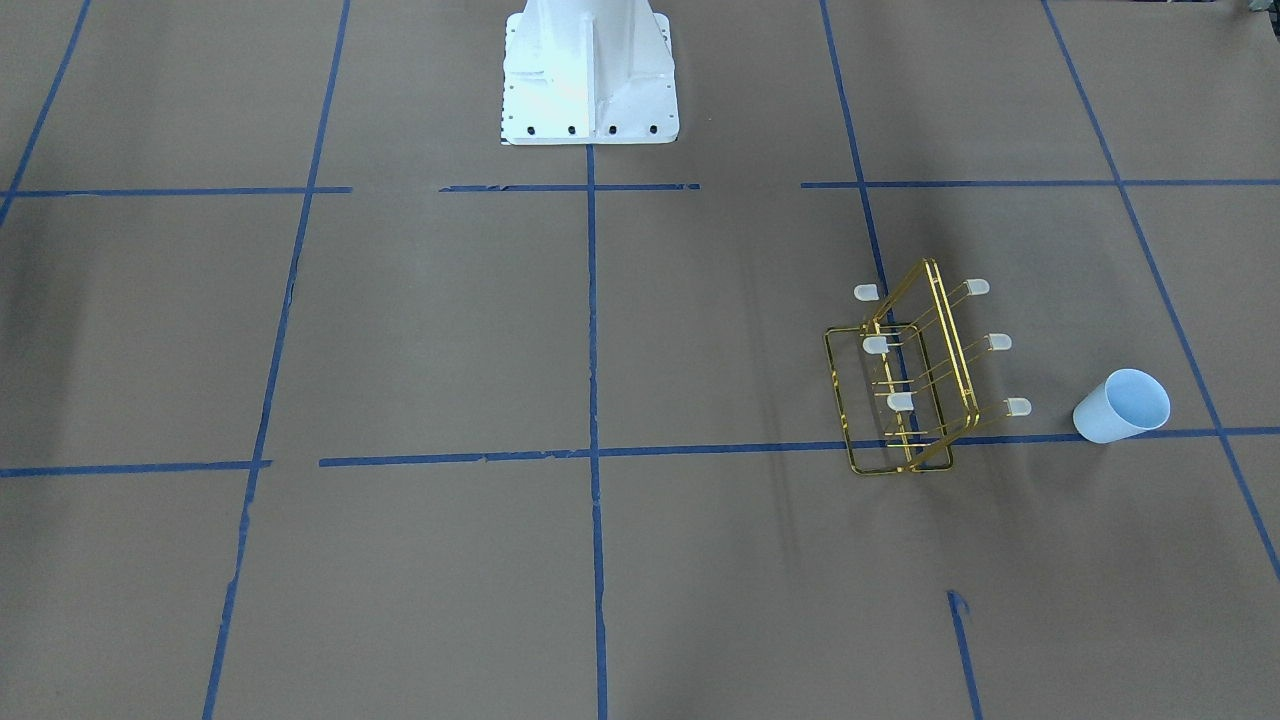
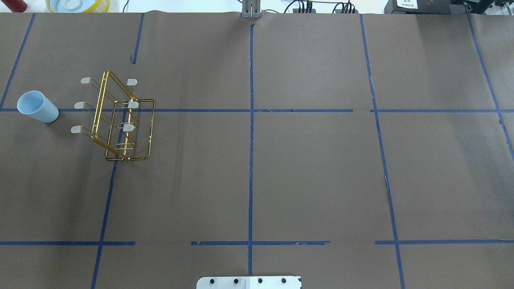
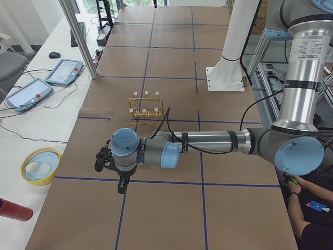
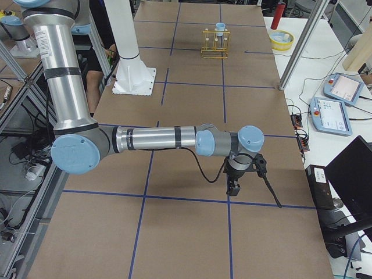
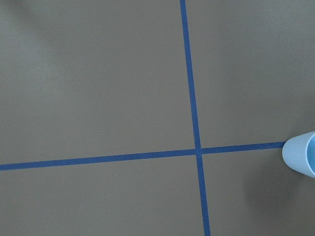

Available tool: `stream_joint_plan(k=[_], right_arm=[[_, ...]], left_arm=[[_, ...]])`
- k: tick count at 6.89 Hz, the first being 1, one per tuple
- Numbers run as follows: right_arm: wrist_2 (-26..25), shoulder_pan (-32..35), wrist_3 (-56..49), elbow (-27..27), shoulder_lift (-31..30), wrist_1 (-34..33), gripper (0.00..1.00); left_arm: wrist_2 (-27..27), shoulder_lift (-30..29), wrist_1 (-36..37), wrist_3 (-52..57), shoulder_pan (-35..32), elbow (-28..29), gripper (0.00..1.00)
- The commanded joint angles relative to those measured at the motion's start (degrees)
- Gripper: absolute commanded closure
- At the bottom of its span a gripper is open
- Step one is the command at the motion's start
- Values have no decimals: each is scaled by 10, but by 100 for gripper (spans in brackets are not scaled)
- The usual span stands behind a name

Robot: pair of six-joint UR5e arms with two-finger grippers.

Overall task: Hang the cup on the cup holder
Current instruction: 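Move the left gripper toward the light blue cup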

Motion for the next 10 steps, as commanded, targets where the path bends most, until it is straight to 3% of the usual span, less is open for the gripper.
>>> stream_joint_plan(k=[1, 5, 6, 8, 10], right_arm=[[0, -1, 0, 0, 0, 0, 0], [0, 0, 0, 0, 0, 0, 0], [0, 0, 0, 0, 0, 0, 0], [0, 0, 0, 0, 0, 0, 0], [0, 0, 0, 0, 0, 0, 0]], left_arm=[[5, 0, -7, 2, 0, -1, 0], [10, -7, -7, -15, 1, -26, 0], [46, -15, -7, -87, 17, -56, 0], [160, -16, -7, -274, 121, -138, 0], [173, -8, -45, -378, 156, -167, 0]])
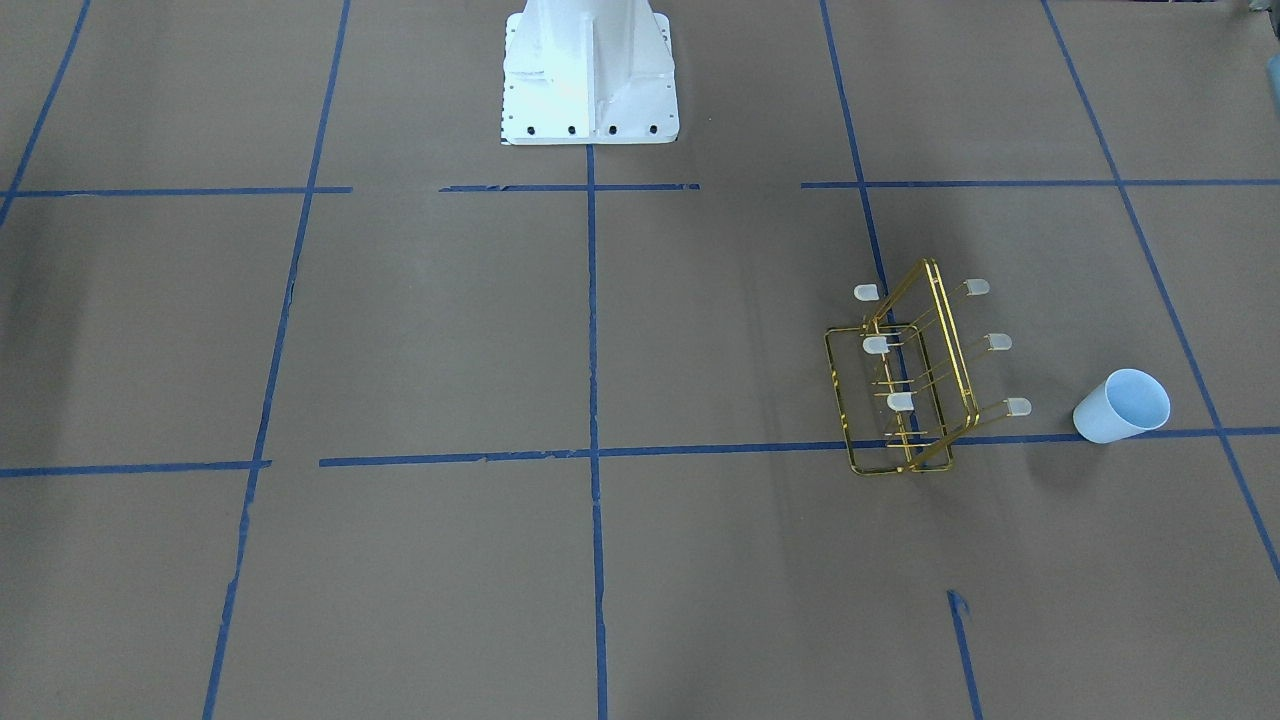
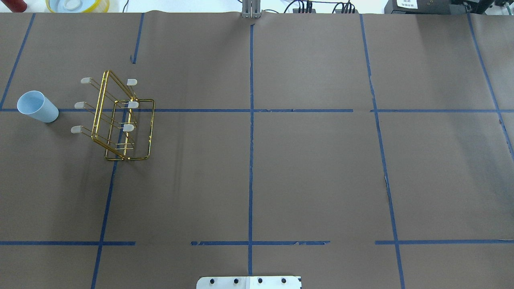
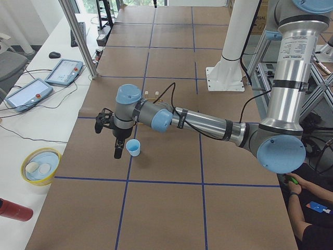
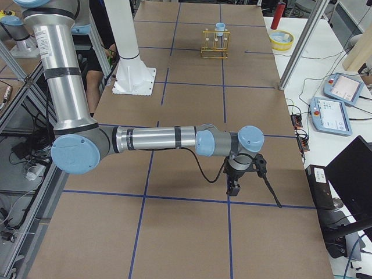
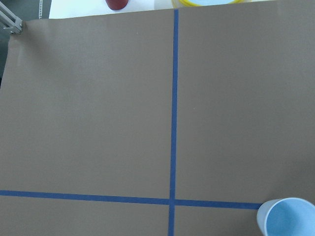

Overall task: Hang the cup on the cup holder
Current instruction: 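Move the left gripper toward the light blue cup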

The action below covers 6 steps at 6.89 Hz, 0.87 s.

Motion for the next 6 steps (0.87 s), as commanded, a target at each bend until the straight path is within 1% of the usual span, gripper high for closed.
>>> stream_joint_plan(k=[1, 2, 3, 4, 5, 6], right_arm=[[0, 0, 0, 0, 0, 0, 0], [0, 0, 0, 0, 0, 0, 0], [0, 0, 0, 0, 0, 0, 0], [0, -1, 0, 0, 0, 0, 0], [0, 0, 0, 0, 0, 0, 0], [0, -1, 0, 0, 0, 0, 0]], left_arm=[[12, 49, -117, -128, 40, -24, 0], [34, 94, -208, -187, 59, -27, 0], [61, 116, -246, -226, 81, -33, 0], [104, 118, -247, -280, 120, -45, 0], [134, 118, -247, -335, 156, -49, 0], [181, 118, -245, -374, 190, -60, 0]])
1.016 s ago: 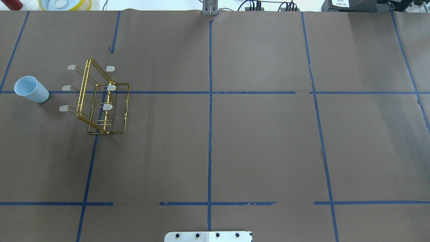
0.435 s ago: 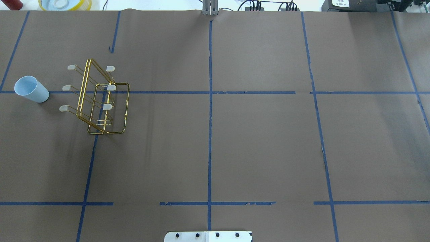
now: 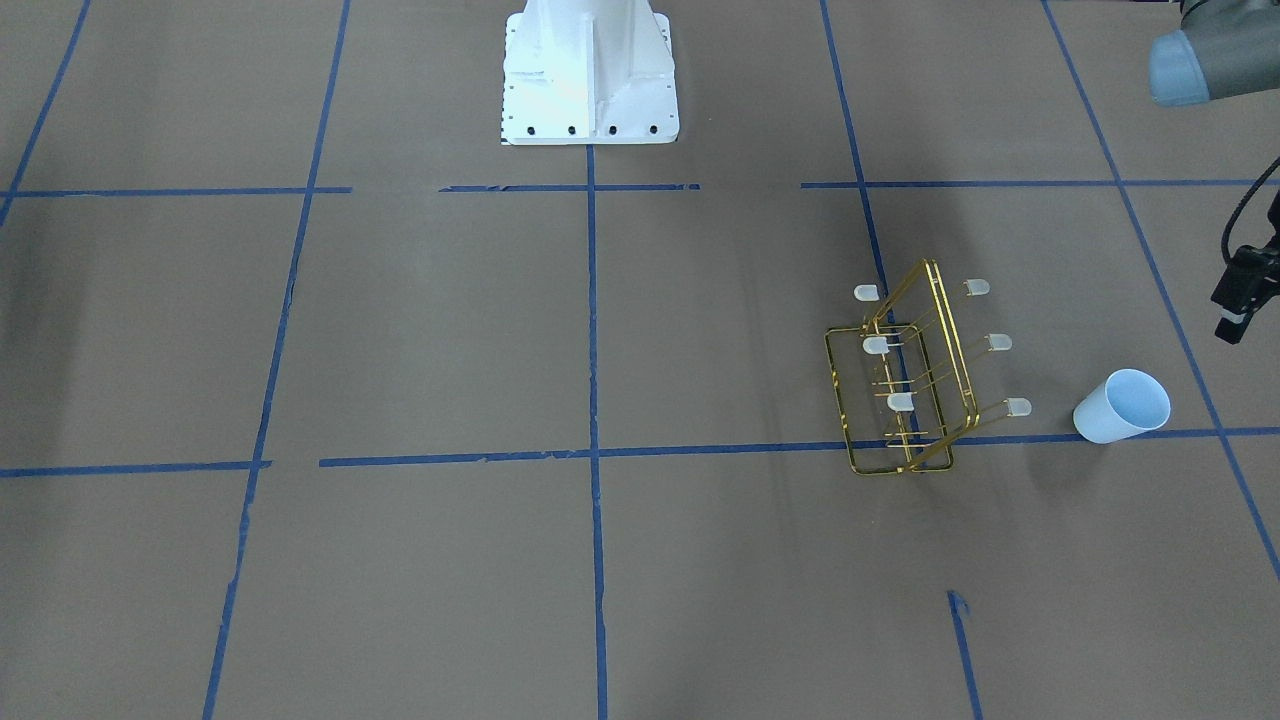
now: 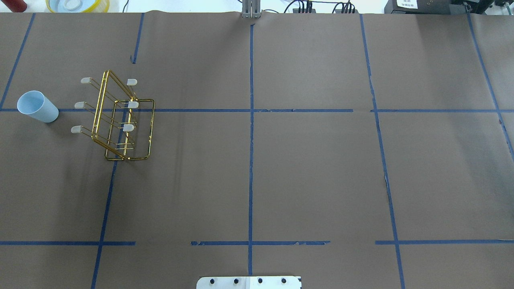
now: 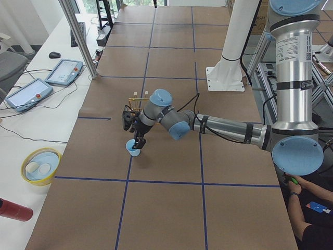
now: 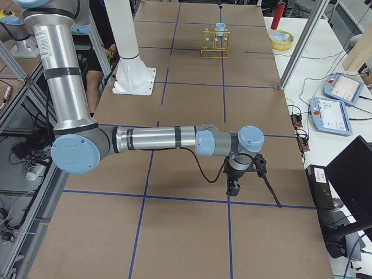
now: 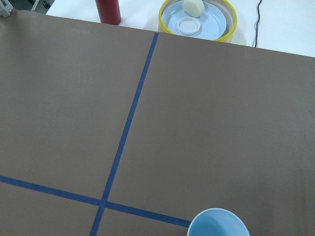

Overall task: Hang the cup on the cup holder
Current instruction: 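Move the left gripper toward the light blue cup, then lower the left gripper around the light blue cup's rim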

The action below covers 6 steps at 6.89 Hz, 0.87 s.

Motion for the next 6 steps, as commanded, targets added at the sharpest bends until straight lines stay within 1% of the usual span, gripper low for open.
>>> stream_joint_plan(k=[1, 2, 3, 4, 5, 6], right_arm=[[0, 0, 0, 0, 0, 0, 0], [0, 0, 0, 0, 0, 0, 0], [0, 0, 0, 0, 0, 0, 0], [0, 0, 0, 0, 0, 0, 0], [0, 0, 0, 0, 0, 0, 0], [0, 0, 0, 0, 0, 0, 0]], left_arm=[[73, 4, 0, -86, 61, -15, 0], [112, 5, 0, -114, 87, -15, 0], [136, 5, 0, -133, 115, -15, 0], [171, 20, -2, -135, 130, -15, 0], [207, 30, -6, -168, 149, -15, 0], [228, 31, -6, -194, 167, -14, 0]])
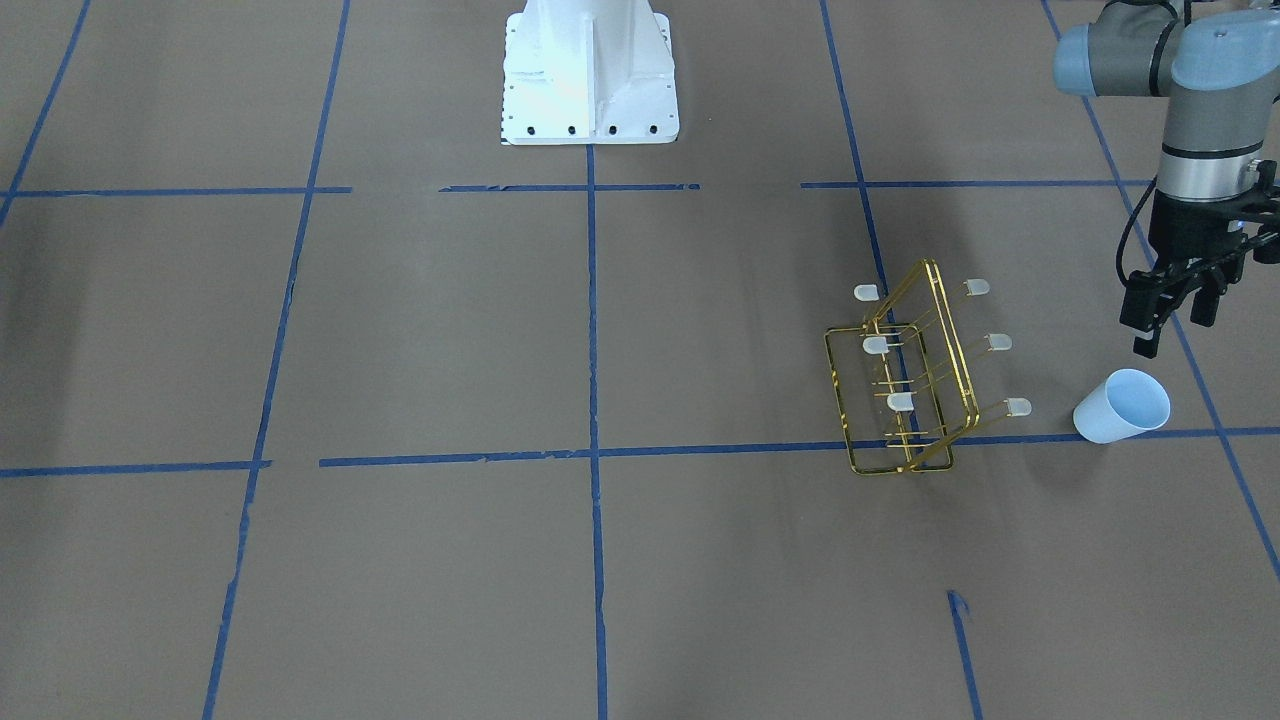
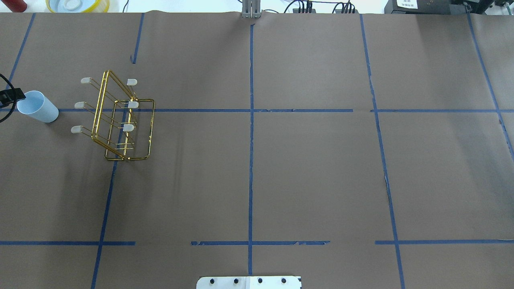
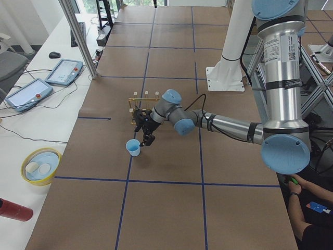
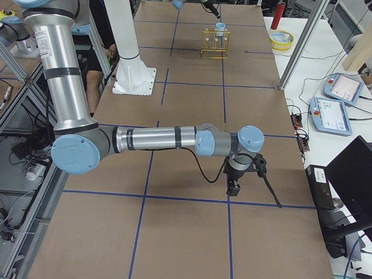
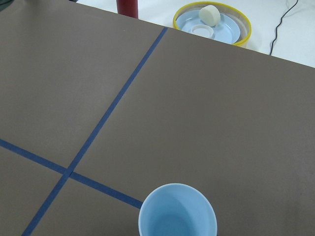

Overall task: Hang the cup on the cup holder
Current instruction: 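Lower the left gripper around the light blue cup's rim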

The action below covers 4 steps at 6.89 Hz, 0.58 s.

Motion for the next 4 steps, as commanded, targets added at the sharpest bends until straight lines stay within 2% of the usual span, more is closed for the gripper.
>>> stream_joint_plan(k=[1, 4], right_arm=[[0, 0, 0, 0, 0, 0, 0], [0, 0, 0, 0, 0, 0, 0]], left_arm=[[42, 5, -1, -51, 30, 1, 0], [97, 5, 0, -91, 70, 8, 0]])
